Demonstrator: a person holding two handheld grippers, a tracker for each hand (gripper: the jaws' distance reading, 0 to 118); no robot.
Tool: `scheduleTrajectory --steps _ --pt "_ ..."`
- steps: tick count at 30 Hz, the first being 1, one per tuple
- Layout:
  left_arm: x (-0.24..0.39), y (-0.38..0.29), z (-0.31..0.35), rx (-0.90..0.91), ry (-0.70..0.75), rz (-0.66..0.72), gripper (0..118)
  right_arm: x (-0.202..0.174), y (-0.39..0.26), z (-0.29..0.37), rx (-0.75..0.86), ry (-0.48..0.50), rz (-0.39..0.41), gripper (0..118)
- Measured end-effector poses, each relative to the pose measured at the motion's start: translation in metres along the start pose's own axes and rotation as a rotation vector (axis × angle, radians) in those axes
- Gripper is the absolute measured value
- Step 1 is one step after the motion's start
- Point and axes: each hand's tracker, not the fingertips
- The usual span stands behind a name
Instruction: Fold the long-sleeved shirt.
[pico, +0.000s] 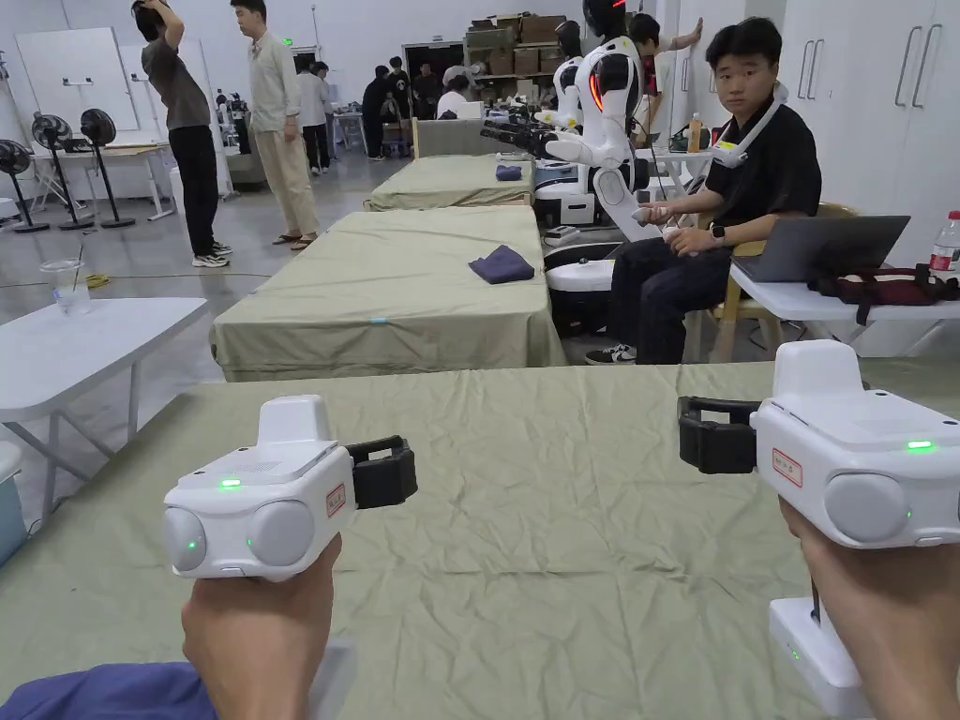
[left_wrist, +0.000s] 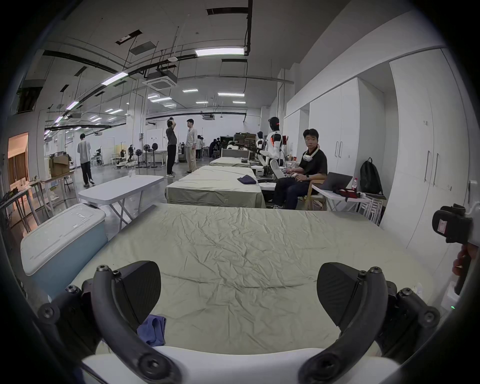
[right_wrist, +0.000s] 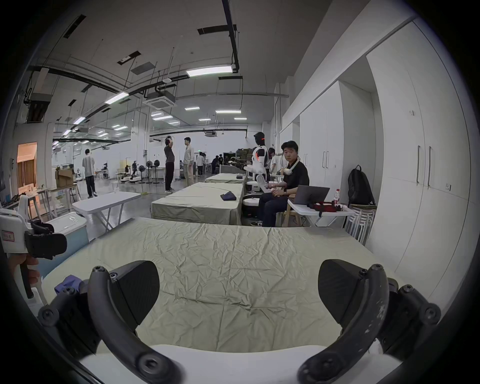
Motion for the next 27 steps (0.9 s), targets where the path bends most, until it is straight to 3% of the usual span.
scheduleTrajectory --steps 27 --pt "-0.0021 -0.0016 -0.0012 -0.003 0.009 -0.007 118 -0.0016 -0.0039 -0.0035 -0.014 -0.003 0.006 118"
